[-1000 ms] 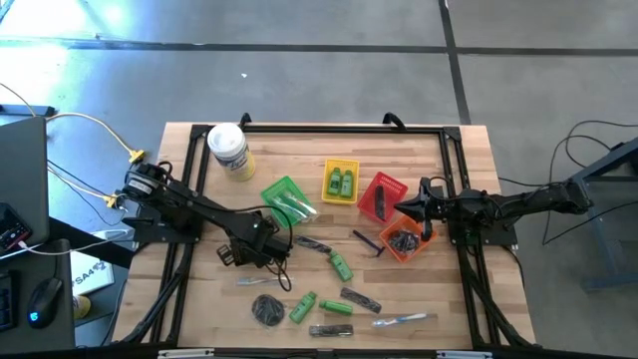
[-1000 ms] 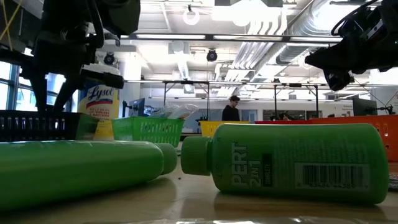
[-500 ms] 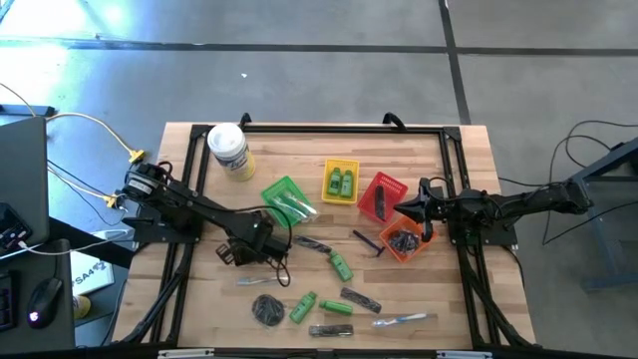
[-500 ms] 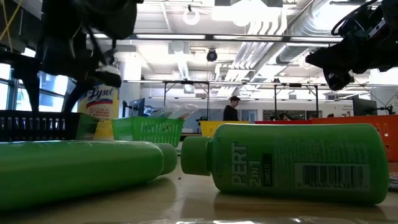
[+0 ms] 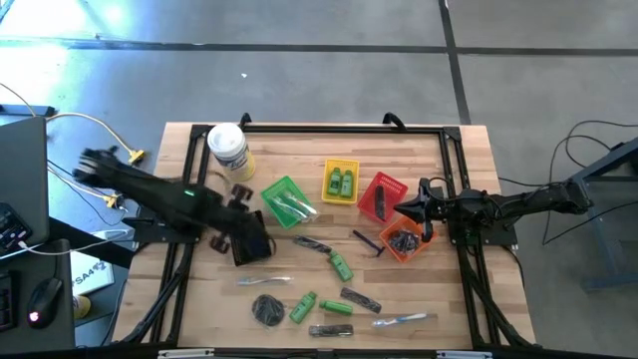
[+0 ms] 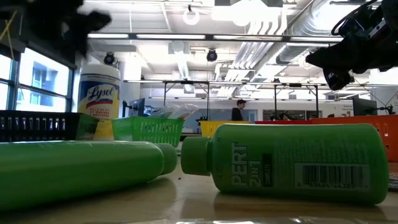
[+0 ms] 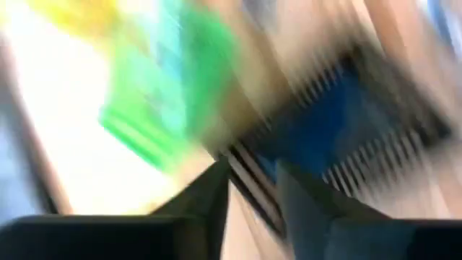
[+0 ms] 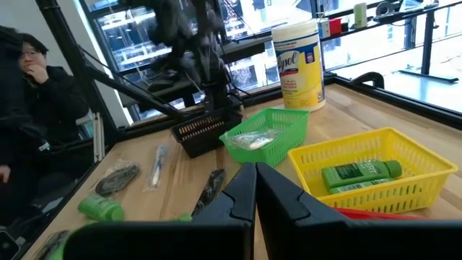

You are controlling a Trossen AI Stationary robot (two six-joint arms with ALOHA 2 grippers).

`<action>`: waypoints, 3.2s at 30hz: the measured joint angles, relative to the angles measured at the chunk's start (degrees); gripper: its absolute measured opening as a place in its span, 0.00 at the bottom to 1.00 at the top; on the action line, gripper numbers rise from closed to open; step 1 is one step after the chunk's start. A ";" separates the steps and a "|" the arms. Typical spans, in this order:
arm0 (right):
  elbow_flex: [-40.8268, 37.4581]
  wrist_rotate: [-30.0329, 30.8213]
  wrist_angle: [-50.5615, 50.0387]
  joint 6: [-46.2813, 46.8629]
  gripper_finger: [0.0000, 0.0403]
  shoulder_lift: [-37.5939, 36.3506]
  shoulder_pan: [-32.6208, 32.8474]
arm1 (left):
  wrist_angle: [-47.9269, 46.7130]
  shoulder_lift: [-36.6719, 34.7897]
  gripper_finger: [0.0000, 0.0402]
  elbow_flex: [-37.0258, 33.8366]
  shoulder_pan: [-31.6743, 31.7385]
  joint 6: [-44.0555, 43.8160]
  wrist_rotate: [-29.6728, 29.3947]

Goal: Pick & Place Travel size toiletries

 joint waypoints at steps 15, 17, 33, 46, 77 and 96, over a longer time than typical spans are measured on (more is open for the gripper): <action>0.01 -0.05 1.74 -0.50 0.01 -0.01 0.01 | 77.62 -21.10 0.00 -34.78 3.74 -8.47 -5.27; 0.01 0.44 1.73 -0.72 0.01 -0.01 0.00 | 80.19 -21.25 0.00 -37.96 6.79 -8.59 -1.03; 0.01 0.16 1.74 -1.68 0.01 0.00 0.00 | 80.87 -28.61 0.00 -44.80 28.29 -5.89 27.42; 0.00 0.58 -0.42 1.03 0.01 0.00 1.02 | 72.32 -49.75 0.00 -52.82 22.49 2.48 14.17; 0.04 -5.86 2.69 -2.71 0.01 -0.02 1.00 | 61.76 -54.80 0.00 -53.92 22.49 2.03 9.43; 1.00 -8.67 -0.42 -1.51 0.01 -0.02 1.00 | 61.04 -54.81 0.00 -53.72 22.47 0.36 9.70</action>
